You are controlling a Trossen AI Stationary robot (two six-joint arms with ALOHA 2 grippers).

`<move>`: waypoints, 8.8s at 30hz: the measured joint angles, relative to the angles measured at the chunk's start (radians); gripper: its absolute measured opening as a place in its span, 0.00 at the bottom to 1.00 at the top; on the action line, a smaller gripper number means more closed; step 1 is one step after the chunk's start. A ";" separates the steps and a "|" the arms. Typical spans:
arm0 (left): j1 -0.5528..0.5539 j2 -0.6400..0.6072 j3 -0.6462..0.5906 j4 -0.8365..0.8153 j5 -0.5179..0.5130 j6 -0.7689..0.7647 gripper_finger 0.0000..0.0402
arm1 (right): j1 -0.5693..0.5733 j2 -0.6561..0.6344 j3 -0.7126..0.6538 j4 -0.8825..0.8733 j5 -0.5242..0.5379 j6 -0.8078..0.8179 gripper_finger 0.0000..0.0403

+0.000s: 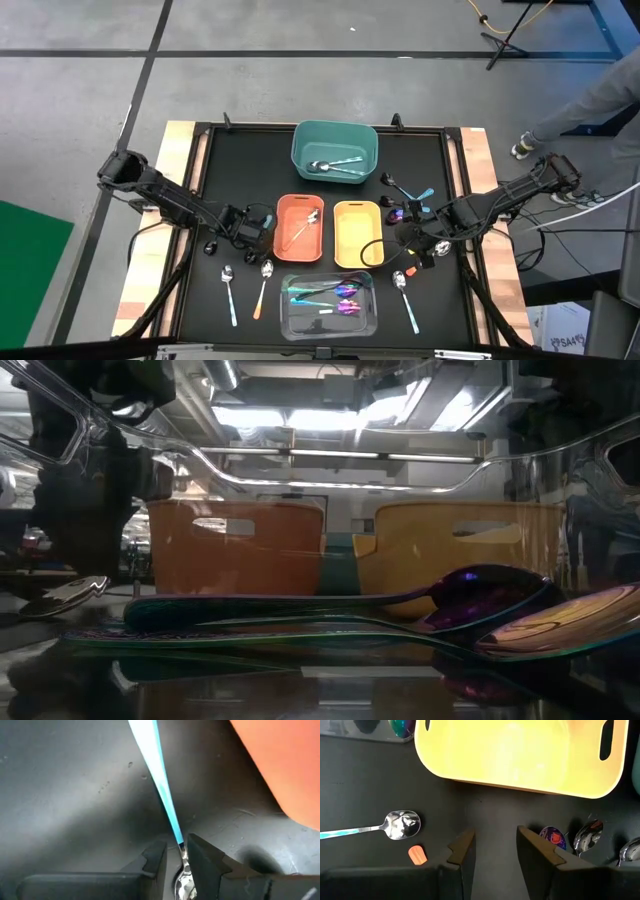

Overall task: Sort silverware by color (type)
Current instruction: Put the light blue spoon into the yellow bin, then put the blue spoon into the transparent bin

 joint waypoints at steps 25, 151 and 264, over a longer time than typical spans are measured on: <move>-0.017 0.074 0.005 0.042 -0.017 -0.001 0.18 | 0.000 0.000 0.000 0.000 0.000 0.000 0.32; 0.276 0.605 0.650 0.595 0.225 2.328 0.02 | 0.000 0.000 0.252 -0.063 0.061 -0.028 0.32; 0.185 0.179 0.651 0.303 -0.044 1.778 0.20 | -0.743 0.042 -0.230 0.111 -0.315 -0.660 0.32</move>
